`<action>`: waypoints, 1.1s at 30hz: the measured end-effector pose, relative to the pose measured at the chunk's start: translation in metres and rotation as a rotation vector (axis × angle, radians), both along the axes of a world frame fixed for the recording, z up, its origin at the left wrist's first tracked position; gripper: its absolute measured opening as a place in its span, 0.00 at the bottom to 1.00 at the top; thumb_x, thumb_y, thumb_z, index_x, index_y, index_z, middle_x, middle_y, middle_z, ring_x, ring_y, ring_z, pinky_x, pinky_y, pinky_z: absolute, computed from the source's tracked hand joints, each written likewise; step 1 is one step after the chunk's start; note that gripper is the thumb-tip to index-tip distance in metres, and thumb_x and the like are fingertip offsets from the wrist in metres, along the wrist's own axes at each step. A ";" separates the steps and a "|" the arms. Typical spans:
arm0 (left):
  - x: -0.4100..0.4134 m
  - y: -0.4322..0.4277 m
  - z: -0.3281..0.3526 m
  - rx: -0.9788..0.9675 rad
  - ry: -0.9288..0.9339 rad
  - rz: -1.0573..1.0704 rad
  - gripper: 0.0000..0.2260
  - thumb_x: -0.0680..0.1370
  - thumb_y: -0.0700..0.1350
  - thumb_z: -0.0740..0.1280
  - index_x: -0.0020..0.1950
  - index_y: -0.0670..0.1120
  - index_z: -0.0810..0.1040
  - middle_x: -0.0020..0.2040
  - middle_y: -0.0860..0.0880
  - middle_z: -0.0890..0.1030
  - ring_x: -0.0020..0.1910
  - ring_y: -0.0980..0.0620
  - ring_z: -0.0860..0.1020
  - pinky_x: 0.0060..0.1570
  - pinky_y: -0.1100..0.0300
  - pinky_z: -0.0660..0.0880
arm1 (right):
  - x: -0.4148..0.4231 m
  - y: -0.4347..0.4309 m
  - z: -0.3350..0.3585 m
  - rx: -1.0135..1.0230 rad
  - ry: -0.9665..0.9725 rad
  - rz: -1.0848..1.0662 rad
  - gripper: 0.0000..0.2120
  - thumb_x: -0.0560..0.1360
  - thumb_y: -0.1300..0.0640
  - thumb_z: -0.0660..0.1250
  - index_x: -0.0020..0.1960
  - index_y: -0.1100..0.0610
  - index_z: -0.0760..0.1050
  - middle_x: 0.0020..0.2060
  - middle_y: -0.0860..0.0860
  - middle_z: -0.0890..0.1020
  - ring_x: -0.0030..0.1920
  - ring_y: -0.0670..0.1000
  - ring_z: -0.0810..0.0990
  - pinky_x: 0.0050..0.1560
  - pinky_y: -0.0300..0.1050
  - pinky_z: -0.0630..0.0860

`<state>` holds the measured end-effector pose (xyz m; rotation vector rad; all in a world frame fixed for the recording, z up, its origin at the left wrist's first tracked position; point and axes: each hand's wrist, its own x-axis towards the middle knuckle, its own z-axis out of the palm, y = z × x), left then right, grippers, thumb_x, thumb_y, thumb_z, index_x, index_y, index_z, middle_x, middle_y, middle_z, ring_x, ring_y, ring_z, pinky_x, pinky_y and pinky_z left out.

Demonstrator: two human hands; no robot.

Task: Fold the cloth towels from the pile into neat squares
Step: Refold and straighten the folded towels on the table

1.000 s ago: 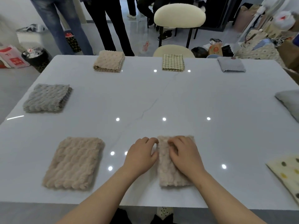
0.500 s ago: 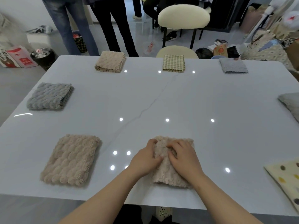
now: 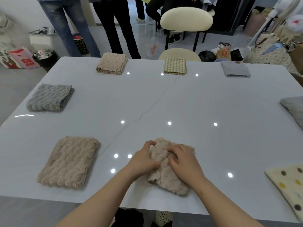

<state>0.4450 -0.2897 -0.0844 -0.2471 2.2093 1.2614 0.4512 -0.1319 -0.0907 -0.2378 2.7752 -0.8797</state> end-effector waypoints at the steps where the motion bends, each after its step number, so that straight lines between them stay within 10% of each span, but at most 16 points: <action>1: -0.002 -0.001 -0.001 -0.018 0.019 0.047 0.24 0.70 0.41 0.65 0.62 0.56 0.63 0.37 0.49 0.74 0.34 0.52 0.73 0.37 0.58 0.72 | 0.000 0.001 0.000 -0.007 0.000 -0.002 0.15 0.78 0.57 0.57 0.63 0.52 0.72 0.61 0.47 0.74 0.62 0.46 0.69 0.60 0.33 0.61; 6: -0.009 -0.012 0.000 -0.009 0.035 0.218 0.22 0.73 0.41 0.65 0.63 0.51 0.63 0.45 0.50 0.73 0.41 0.51 0.75 0.37 0.58 0.74 | 0.004 0.003 -0.001 -0.006 -0.025 0.008 0.15 0.79 0.55 0.57 0.64 0.51 0.71 0.61 0.45 0.73 0.62 0.45 0.69 0.57 0.31 0.63; 14: -0.012 -0.026 0.007 -0.043 -0.175 -0.106 0.14 0.70 0.40 0.71 0.53 0.46 0.74 0.50 0.47 0.79 0.49 0.49 0.78 0.53 0.55 0.78 | 0.003 0.000 0.006 -0.011 -0.066 -0.033 0.14 0.79 0.54 0.57 0.63 0.51 0.71 0.56 0.46 0.76 0.56 0.45 0.73 0.56 0.38 0.72; 18: -0.011 -0.023 0.003 -0.083 0.044 0.253 0.13 0.68 0.38 0.69 0.51 0.45 0.76 0.45 0.48 0.76 0.41 0.52 0.75 0.38 0.60 0.73 | 0.009 -0.002 0.008 -0.055 -0.074 -0.039 0.14 0.79 0.54 0.56 0.63 0.51 0.71 0.52 0.45 0.75 0.52 0.44 0.74 0.53 0.38 0.72; 22: -0.005 -0.018 -0.003 0.374 -0.014 0.613 0.19 0.69 0.36 0.70 0.57 0.47 0.71 0.50 0.44 0.78 0.48 0.45 0.78 0.47 0.51 0.78 | 0.013 -0.004 0.008 -0.073 -0.074 -0.060 0.16 0.79 0.54 0.57 0.66 0.51 0.68 0.55 0.46 0.75 0.53 0.44 0.73 0.52 0.36 0.70; 26: 0.001 -0.018 0.000 0.293 -0.038 0.239 0.09 0.67 0.32 0.64 0.43 0.43 0.74 0.33 0.44 0.72 0.32 0.48 0.71 0.31 0.59 0.67 | 0.011 -0.001 0.012 -0.070 -0.087 -0.113 0.19 0.78 0.54 0.56 0.69 0.50 0.64 0.52 0.45 0.75 0.49 0.44 0.74 0.48 0.38 0.71; 33: -0.013 -0.020 0.009 0.218 -0.154 -0.014 0.13 0.72 0.31 0.62 0.50 0.47 0.71 0.45 0.48 0.76 0.44 0.50 0.76 0.43 0.60 0.75 | -0.003 0.005 0.020 0.073 0.005 -0.033 0.25 0.75 0.54 0.60 0.72 0.47 0.61 0.70 0.45 0.63 0.70 0.50 0.60 0.68 0.43 0.57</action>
